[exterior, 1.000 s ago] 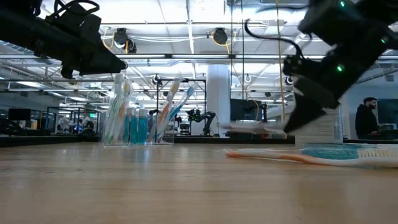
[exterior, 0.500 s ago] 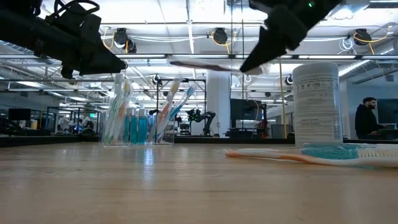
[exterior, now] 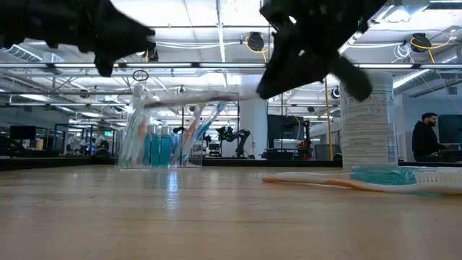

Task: Pick & Place toothbrushing station
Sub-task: Put the purple toothbrush into the transparent organizer

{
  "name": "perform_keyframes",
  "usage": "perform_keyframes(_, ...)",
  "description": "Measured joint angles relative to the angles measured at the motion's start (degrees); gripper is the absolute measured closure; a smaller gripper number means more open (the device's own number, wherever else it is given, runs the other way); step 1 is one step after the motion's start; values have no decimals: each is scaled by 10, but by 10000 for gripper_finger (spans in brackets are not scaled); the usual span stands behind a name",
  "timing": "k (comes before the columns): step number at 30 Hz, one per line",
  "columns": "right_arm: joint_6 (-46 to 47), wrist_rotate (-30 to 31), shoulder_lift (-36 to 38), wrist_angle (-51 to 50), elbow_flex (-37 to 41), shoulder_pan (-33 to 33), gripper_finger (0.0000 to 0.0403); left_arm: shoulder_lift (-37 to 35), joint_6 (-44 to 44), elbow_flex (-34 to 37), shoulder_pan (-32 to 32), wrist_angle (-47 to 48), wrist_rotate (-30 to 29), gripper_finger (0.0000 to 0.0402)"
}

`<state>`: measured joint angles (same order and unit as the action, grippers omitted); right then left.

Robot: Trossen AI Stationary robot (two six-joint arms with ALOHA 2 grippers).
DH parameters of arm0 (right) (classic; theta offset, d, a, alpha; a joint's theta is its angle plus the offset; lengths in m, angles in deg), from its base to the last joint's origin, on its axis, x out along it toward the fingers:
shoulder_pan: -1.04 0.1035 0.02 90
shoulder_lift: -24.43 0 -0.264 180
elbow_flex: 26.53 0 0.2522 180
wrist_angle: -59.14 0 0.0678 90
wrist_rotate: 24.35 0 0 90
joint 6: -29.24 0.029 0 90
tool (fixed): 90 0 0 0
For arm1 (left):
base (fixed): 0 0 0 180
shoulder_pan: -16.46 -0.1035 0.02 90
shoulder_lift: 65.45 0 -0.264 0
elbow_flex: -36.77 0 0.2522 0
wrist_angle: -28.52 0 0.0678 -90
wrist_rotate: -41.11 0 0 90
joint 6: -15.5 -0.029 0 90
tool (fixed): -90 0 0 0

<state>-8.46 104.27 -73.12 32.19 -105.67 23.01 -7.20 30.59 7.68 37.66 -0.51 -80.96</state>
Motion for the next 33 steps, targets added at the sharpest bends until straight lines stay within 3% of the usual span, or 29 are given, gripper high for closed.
perform_keyframes(3, -159, 68, -38, 94, 0, 8, 380, 18, 5, 0, -4, -40, 37, 279)
perform_keyframes(8, -355, 93, -84, 257, 0, 10, 377, 62, 47, -1, -3, -48, 72, 280)
perform_keyframes(12, -431, 93, -105, 344, 0, 9, 377, 123, 86, -1, -3, -38, 89, 279)
perform_keyframes(18, -511, 93, -107, 352, 0, 3, 376, 203, 135, -32, -5, -30, 105, 279)
perform_keyframes(21, -530, 93, -107, 352, 0, 2, 376, 218, 123, -70, -21, -28, 155, 279)
perform_keyframes(24, -555, 90, -107, 352, 0, 3, 377, 222, 129, -126, -51, 41, 211, 279)
perform_keyframes(30, -579, 90, -108, 348, 1, 2, 377, 223, 137, -239, -106, 322, 300, 280)
perform_keyframes(33, -581, 91, -108, 346, 1, 3, 375, 230, 111, -262, -116, 349, 328, 280)
